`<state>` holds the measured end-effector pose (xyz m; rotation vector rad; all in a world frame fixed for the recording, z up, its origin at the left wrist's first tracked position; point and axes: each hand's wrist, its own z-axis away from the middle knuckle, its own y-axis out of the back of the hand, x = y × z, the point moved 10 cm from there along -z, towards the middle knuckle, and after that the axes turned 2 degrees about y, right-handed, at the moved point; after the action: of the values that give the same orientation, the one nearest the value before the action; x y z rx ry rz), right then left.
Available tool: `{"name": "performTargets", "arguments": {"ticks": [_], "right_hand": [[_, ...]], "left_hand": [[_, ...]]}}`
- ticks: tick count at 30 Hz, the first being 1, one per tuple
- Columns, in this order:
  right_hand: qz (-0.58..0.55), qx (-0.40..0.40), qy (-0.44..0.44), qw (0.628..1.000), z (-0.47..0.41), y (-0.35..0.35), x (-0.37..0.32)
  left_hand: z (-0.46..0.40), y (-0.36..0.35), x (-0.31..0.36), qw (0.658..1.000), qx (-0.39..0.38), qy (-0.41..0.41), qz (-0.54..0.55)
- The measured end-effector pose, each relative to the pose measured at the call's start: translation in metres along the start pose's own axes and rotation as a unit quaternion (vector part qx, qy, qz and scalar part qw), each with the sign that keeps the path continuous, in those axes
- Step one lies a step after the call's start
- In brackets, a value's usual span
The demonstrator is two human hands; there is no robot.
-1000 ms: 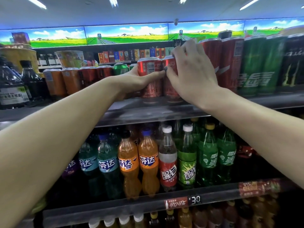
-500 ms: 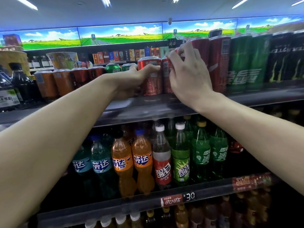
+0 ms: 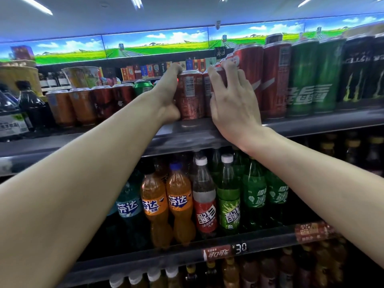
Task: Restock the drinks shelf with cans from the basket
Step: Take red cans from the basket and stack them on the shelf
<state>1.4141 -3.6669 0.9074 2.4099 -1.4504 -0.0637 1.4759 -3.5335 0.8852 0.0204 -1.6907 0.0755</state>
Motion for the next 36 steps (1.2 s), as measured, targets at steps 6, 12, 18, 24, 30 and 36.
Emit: {"name": "performTargets", "arguments": {"ticks": [6, 12, 18, 24, 30, 36], "right_hand": [[0.0, -0.02, -0.005, 1.0, -0.002, -0.003, -0.002], [-0.044, -0.047, -0.016, 0.998, -0.001, 0.0, -0.001], [-0.153, 0.022, -0.01, 0.988, 0.018, 0.038, -0.013], [-0.321, 0.039, -0.034, 0.946, 0.082, 0.054, -0.07], [-0.456, -0.149, -0.113, 0.87, 0.208, -0.009, -0.155], [-0.443, -0.424, -0.232, 0.755, 0.405, -0.097, -0.223]], "left_hand": [[0.003, 0.0, 0.001, 0.998, 0.054, -0.007, -0.029], [0.014, 0.007, 0.004, 0.996, 0.079, -0.018, -0.024], [0.041, 0.046, 0.029, 0.973, 0.162, -0.089, -0.141], [0.164, 0.078, 0.017, 0.891, 0.236, -0.334, -0.196], [0.223, 0.111, -0.164, 0.915, 0.199, -0.196, -0.292], [0.274, 0.16, -0.386, 0.915, 0.126, 0.068, -0.377]]}}
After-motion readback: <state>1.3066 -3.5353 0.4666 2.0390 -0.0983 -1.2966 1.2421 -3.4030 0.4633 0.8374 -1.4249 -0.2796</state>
